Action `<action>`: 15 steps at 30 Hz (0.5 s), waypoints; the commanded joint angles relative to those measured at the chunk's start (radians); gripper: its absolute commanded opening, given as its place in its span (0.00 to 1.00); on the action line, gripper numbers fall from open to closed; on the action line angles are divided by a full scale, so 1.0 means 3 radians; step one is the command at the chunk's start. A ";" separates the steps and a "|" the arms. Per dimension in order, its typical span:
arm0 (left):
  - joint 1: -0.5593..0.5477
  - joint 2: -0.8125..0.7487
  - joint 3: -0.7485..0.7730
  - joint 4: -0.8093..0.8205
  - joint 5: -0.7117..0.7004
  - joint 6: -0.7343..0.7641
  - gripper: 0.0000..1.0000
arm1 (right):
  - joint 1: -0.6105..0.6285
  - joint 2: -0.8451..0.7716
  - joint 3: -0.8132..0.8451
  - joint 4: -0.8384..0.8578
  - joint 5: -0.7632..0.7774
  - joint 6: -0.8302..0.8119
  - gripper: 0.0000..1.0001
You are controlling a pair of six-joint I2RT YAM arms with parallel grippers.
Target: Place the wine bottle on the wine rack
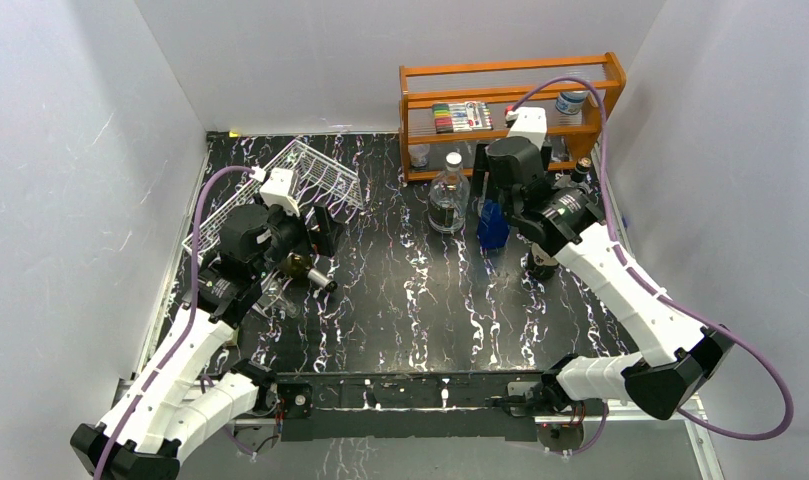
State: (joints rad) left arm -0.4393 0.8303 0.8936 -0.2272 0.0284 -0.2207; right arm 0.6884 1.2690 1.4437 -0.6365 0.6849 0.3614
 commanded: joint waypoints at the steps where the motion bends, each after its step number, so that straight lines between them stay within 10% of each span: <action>1: 0.0022 0.0016 0.0020 0.0074 0.0028 -0.0008 0.98 | -0.0106 -0.0021 0.0161 0.0091 0.0301 -0.0167 0.83; 15: 0.0023 -0.0011 0.0000 -0.0004 0.0024 -0.0090 0.98 | -0.0764 0.0149 -0.0109 0.0635 -0.0819 -0.0778 0.96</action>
State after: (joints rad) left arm -0.4393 0.8383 0.8894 -0.2253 0.0280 -0.2379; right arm 0.4911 1.3102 1.4220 -0.5522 0.5564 0.2039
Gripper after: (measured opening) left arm 0.981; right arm 0.953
